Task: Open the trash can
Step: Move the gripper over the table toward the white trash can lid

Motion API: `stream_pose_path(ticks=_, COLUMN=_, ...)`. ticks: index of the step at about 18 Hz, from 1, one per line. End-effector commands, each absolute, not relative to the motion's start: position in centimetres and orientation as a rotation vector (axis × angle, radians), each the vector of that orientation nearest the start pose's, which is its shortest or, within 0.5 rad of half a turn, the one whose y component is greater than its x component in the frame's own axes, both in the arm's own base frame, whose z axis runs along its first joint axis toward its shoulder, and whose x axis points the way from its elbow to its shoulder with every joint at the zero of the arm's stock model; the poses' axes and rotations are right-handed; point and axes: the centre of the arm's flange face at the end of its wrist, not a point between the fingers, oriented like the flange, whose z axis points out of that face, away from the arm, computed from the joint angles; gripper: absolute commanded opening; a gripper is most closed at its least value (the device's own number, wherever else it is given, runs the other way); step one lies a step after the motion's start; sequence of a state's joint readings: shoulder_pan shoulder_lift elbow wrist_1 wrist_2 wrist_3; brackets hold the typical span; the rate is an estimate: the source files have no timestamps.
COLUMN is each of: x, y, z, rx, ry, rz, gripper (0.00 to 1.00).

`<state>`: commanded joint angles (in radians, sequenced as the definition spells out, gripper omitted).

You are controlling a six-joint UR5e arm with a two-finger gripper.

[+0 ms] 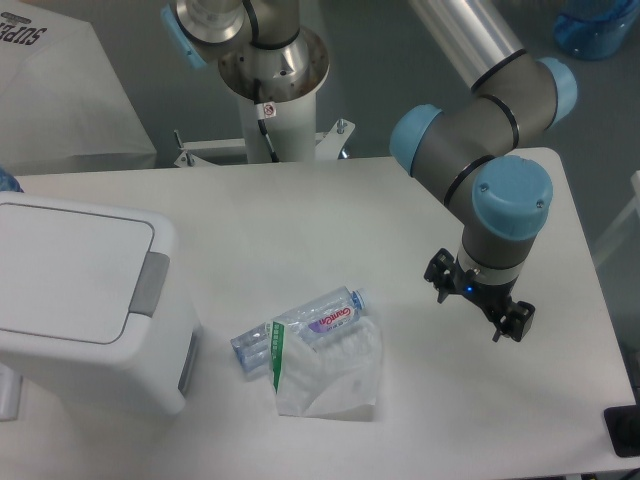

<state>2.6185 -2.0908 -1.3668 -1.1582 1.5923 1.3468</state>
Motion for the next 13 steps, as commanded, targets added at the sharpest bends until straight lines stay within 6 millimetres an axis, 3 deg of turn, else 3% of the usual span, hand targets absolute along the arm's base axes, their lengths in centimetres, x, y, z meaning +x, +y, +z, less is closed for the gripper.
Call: stream_pose_path(ticks=13, x=-52.1, y=47.2, z=31.4, rx=-3.009, ry=0.440, rz=0.079, gripper=1.00)
